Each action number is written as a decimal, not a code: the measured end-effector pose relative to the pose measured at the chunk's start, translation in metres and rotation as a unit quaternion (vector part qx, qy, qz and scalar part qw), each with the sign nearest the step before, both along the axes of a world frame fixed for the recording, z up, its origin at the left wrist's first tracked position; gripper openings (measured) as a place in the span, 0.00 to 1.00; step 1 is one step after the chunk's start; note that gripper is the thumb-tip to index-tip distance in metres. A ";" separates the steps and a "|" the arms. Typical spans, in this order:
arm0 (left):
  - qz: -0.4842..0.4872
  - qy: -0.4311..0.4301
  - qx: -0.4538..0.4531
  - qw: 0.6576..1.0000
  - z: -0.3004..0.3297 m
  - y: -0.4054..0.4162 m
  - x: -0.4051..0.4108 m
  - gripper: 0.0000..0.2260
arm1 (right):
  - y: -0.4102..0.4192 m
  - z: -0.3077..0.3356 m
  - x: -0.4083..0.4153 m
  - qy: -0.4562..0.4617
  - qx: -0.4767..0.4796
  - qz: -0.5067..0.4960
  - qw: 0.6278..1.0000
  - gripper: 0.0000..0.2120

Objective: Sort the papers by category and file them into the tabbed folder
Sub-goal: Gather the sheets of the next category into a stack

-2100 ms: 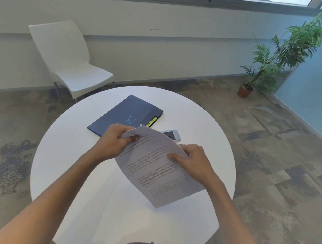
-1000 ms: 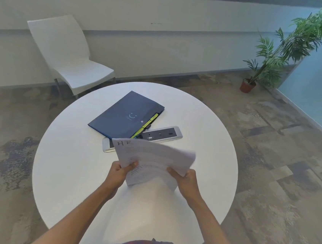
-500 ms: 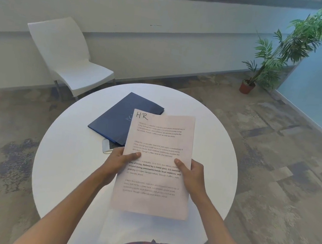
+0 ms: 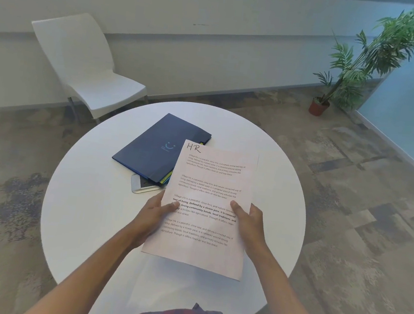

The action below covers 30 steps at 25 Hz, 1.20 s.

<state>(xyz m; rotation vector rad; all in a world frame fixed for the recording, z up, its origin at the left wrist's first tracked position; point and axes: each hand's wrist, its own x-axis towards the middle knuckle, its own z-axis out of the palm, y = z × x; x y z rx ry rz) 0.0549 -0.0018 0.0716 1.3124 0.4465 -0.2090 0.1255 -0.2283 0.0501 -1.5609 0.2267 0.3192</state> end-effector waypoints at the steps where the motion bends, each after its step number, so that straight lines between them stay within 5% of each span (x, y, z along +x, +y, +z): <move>1: -0.009 -0.004 0.008 1.000 -0.001 -0.001 0.001 0.14 | 0.000 -0.001 0.000 0.002 -0.003 -0.001 1.000 0.09; 9: 0.010 0.014 0.019 1.000 -0.009 0.004 0.009 0.15 | 0.003 -0.007 0.004 0.015 -0.014 0.008 1.000 0.09; 17: -0.021 0.082 0.045 0.995 -0.011 0.043 0.034 0.14 | 0.002 -0.003 0.016 0.072 -0.001 0.139 0.988 0.09; 21: -0.024 0.100 0.059 0.993 -0.018 0.045 0.056 0.12 | 0.003 -0.012 0.026 0.076 0.005 0.099 0.992 0.09; 26: 0.019 0.097 0.244 0.965 -0.040 0.057 0.100 0.14 | -0.013 -0.028 0.042 0.078 -0.013 0.014 0.997 0.07; 30: -0.005 0.069 0.505 0.860 -0.053 0.071 0.139 0.09 | -0.030 -0.041 0.058 0.088 -0.034 -0.034 0.995 0.07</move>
